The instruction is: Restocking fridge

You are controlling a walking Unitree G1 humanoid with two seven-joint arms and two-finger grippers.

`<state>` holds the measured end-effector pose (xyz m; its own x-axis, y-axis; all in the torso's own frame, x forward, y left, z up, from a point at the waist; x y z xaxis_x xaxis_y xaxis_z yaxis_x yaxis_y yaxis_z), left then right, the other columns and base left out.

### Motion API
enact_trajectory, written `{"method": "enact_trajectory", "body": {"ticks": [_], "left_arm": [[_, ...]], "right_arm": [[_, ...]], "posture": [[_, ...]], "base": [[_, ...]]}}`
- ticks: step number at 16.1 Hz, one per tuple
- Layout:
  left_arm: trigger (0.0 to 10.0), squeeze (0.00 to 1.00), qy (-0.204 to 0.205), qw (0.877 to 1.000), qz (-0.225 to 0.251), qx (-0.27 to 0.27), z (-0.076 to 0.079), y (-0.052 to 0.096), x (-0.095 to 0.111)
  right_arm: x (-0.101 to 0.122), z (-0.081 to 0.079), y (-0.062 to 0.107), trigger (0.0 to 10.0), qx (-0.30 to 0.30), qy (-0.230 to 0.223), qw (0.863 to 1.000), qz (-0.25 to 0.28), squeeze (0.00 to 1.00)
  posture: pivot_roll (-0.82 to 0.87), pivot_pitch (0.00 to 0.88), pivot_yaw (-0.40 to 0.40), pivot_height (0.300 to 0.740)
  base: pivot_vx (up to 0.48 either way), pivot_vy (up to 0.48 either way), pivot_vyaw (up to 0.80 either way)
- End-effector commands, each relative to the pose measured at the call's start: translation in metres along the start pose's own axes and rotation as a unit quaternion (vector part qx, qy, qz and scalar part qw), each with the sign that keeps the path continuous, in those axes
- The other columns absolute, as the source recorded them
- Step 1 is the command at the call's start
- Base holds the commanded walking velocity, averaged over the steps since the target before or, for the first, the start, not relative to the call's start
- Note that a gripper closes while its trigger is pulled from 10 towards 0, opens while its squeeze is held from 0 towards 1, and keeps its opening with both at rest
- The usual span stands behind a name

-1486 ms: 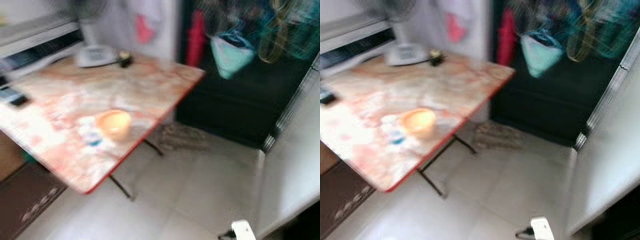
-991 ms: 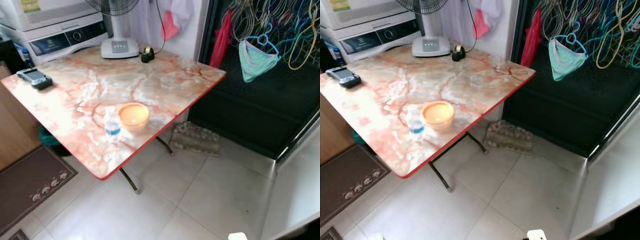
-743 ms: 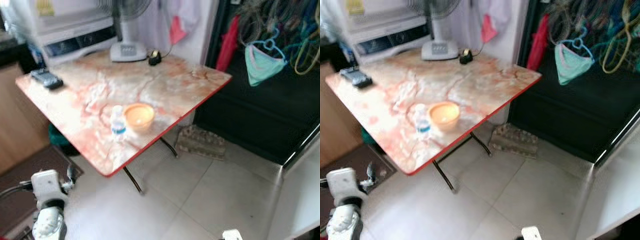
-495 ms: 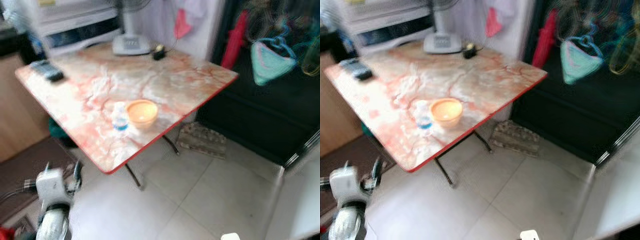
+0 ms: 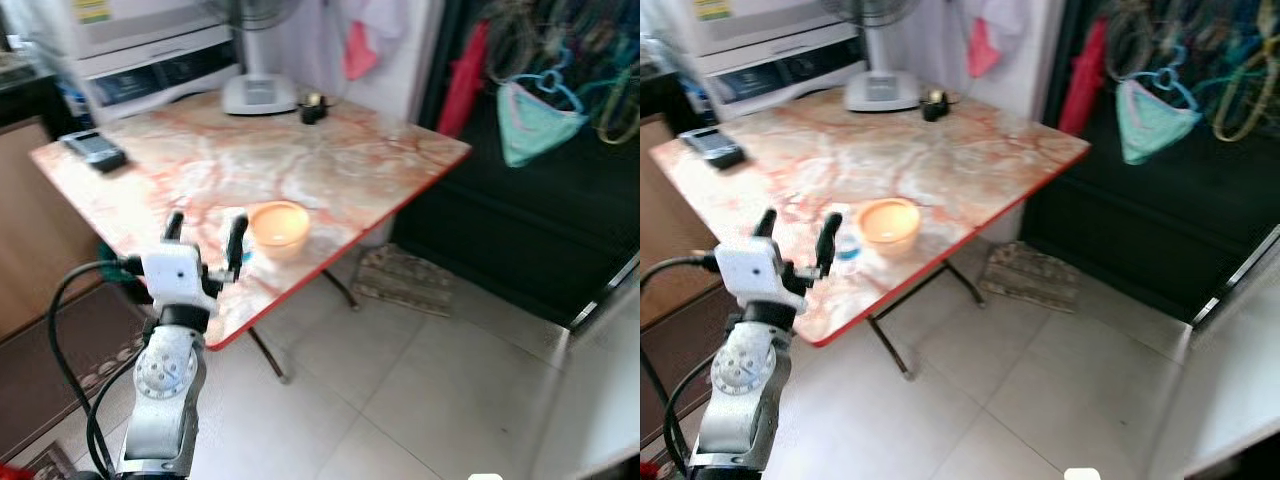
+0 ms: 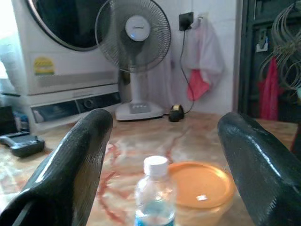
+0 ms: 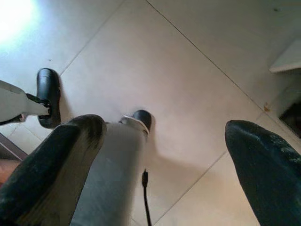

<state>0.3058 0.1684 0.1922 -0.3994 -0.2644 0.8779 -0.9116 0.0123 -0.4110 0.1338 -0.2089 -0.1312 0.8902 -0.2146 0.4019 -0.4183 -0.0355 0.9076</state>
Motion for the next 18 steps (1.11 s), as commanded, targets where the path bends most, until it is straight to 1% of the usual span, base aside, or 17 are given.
{"method": "enact_trajectory", "body": {"ticks": [1,3,4,6,7,10,12,18], "left_arm": [[10.0,0.00,0.001,1.000,-0.014,0.007,-0.0009,0.0020,0.0018],[10.0,0.00,0.006,1.000,-0.018,0.003,-0.0007,-0.0007,0.0078],[10.0,0.00,0.002,1.000,-0.019,-0.002,-0.0007,-0.0016,0.0078],[10.0,0.00,-0.002,1.000,-0.026,-0.003,-0.0040,-0.0052,0.0089],[10.0,0.00,-0.003,1.000,-0.027,-0.004,-0.0044,-0.0066,0.0100],[10.0,0.00,-0.002,0.999,-0.046,-0.011,-0.0004,-0.0063,0.0089],[10.0,0.00,-0.001,0.999,-0.050,-0.017,0.0023,-0.0060,0.0099],[10.0,0.00,-0.003,0.998,-0.056,-0.016,0.0025,-0.0072,0.0106]], "right_arm": [[0.0010,-0.0013,-0.0003,10.0,0.002,0.009,1.000,0.001,0.00],[0.0009,-0.0012,-0.0004,10.0,-0.002,0.012,1.000,0.001,0.00],[0.0012,-0.0018,-0.0005,10.0,0.001,0.014,1.000,0.002,0.00],[0.0019,-0.0047,-0.0007,10.0,0.008,0.000,1.000,0.011,0.00],[0.0020,-0.0051,-0.0008,10.0,0.008,0.003,1.000,0.012,0.00],[0.0018,-0.0072,-0.0010,10.0,0.015,0.019,1.000,0.008,0.00],[0.0006,-0.0058,-0.0008,10.0,0.010,0.005,1.000,0.008,0.00],[0.0023,-0.0059,-0.0007,10.0,0.015,0.016,1.000,0.008,0.00]], "posture": [[0.12,0.000,-0.033,0.740],[0.14,0.000,-0.019,0.740],[0.14,0.000,-0.009,0.740],[0.14,0.000,0.003,0.740],[0.14,0.000,0.003,0.740],[0.14,0.000,0.000,0.740],[0.14,0.000,0.000,0.740],[0.13,0.000,-0.012,0.740]], "base": [[0.000,0.000,0.00],[0.253,0.000,0.00],[0.266,0.000,0.00],[0.262,0.000,0.00],[0.262,0.000,0.00],[0.273,0.000,0.43],[0.291,0.000,0.00],[0.288,0.000,0.00]]}}
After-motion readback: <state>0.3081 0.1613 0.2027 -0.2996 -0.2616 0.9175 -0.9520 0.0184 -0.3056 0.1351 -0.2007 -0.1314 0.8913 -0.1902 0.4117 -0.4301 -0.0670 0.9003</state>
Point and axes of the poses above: a point about 5 cm out from each wrist's last joint towards the gripper, its own y axis pointing back from the gripper into the wrist, its own x axis along the axis of the wrist's last joint, z = x × y, the point moved 3 cm from there along -y, pointing out of the wrist towards the gripper, and after that the axes turned 12 degrees about -y, right-handed, at the moved point
